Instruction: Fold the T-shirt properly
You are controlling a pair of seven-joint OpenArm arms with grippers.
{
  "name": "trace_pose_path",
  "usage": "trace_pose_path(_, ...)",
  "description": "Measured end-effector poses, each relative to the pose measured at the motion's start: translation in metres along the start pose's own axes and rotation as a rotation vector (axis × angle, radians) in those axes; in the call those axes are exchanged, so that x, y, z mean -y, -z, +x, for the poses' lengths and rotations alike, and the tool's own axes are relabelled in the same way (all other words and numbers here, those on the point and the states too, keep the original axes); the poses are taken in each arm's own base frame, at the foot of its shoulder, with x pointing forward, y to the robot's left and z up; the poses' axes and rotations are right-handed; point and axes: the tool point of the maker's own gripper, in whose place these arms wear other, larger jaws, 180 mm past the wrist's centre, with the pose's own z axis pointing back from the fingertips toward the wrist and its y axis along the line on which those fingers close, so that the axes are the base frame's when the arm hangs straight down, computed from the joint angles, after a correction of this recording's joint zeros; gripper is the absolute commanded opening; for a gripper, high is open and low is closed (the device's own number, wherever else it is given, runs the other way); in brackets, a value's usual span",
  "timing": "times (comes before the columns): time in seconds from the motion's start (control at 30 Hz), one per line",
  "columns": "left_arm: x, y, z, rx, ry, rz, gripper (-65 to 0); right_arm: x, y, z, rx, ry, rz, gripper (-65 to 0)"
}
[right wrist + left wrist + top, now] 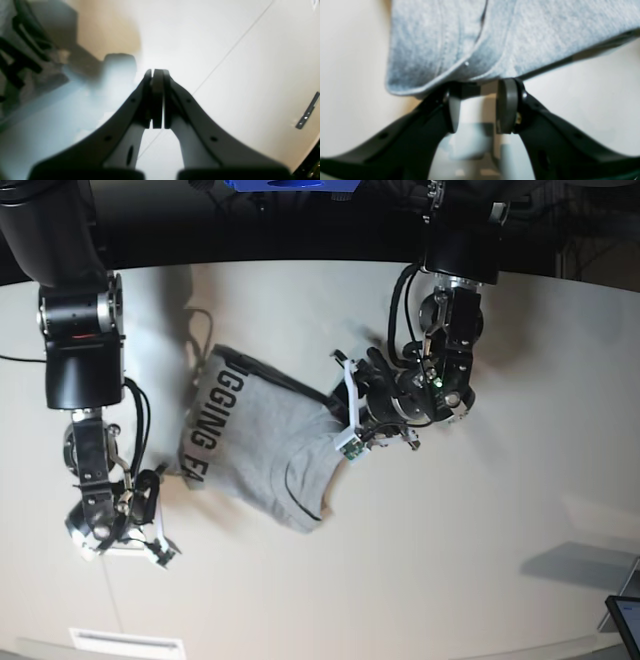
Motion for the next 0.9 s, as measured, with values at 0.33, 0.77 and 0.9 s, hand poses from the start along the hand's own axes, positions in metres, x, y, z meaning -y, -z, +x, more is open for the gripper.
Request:
trace_pose_path(0.33, -0.003, -0.001, 0.000, -0.004, 0.000, 0.006, -41.0, -0.029, 0.024, -0.010, -0.032, 0.014, 0.100, -64.9)
trace_pose_path(0.77, -0.004, -0.001, 0.000, -0.005, -0.004, 0.009, -41.0, -0.038, 0.023, -0.009, -0.035, 0.123, 0.152, -64.9)
trace_pose_path(0.9, -0.005, -0.001, 0.000, -0.005, -0.004, 0.012, -41.0, -0.051, 0.028, -0.018, -0.049, 0.123, 0.175, -64.9)
